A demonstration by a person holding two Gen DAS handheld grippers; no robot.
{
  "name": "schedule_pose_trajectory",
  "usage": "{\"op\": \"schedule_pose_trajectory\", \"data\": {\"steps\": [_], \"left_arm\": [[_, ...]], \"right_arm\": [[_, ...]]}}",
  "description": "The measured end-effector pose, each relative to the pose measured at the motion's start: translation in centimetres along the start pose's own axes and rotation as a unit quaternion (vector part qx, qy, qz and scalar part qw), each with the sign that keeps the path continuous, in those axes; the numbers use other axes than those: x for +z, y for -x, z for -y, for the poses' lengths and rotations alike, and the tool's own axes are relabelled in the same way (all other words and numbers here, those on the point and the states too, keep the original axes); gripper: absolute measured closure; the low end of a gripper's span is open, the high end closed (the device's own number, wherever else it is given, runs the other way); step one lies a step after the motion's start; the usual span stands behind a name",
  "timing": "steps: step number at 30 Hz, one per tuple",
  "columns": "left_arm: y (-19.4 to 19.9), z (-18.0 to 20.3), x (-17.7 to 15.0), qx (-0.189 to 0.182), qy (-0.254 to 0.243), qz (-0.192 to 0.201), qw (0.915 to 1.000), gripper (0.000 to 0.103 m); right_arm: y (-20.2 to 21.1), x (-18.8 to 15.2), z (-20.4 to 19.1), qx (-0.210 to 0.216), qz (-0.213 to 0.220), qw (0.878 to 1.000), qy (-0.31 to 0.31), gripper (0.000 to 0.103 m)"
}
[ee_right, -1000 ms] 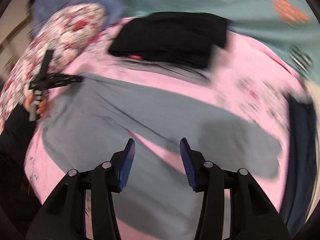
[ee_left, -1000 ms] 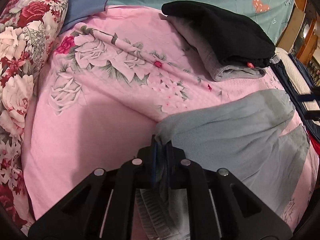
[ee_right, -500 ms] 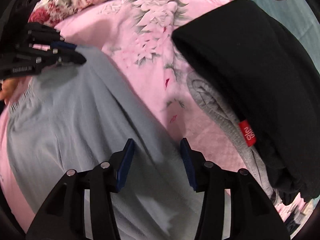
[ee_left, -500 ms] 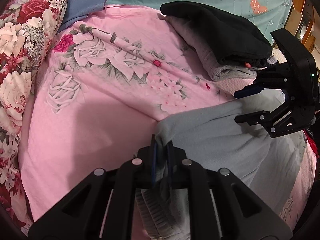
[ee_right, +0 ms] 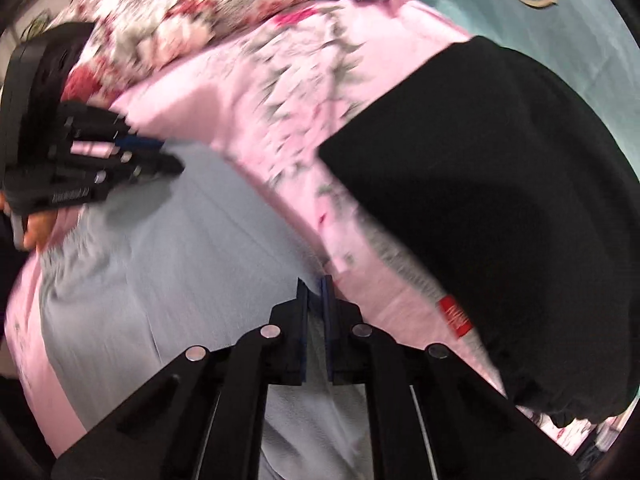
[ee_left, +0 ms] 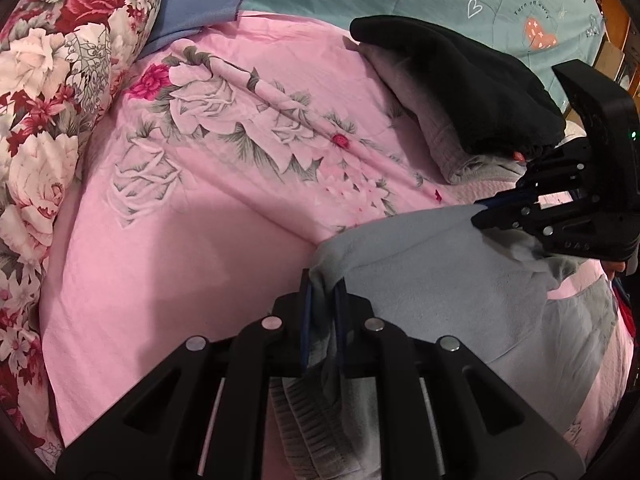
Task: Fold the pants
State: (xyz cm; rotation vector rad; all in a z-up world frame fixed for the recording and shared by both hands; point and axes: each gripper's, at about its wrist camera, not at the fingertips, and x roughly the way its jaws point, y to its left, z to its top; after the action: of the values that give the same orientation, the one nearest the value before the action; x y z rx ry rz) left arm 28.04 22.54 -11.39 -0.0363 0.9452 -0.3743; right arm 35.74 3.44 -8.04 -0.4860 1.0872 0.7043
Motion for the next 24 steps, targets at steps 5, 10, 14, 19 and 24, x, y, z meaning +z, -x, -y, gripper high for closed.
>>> {"op": "schedule_pose_trajectory", "data": {"steps": [5, 10, 14, 19, 24], "left_arm": [[2.6, 1.0, -0.2, 0.008, -0.02, 0.008, 0.9997, 0.093], [7.8, 3.6, -1.8, 0.001, -0.05, 0.03, 0.9983, 0.093], [11.4, 5.7, -7.2, 0.015, -0.068, 0.025, 0.9972, 0.093], [13.0, 6.5, -14.0, 0.017, -0.06, -0.002, 0.998, 0.093], [11.6, 6.1, -17.3, 0.019, -0.051, -0.03, 0.9981, 0.09]], "right_arm": [[0.1, -0.2, -1.3, -0.007, -0.004, 1.0, 0.008, 0.097], [7.3, -2.9, -3.6, 0.01, 0.043, 0.999, 0.014, 0.097], [11.2, -6.6, -7.3, 0.04, 0.069, 0.997, 0.01, 0.097], [11.8, -13.2, -13.4, 0.074, 0.054, 0.996, 0.014, 0.097], [7.5, -16.5, -17.6, 0.073, 0.025, 0.997, 0.009, 0.097]]}}
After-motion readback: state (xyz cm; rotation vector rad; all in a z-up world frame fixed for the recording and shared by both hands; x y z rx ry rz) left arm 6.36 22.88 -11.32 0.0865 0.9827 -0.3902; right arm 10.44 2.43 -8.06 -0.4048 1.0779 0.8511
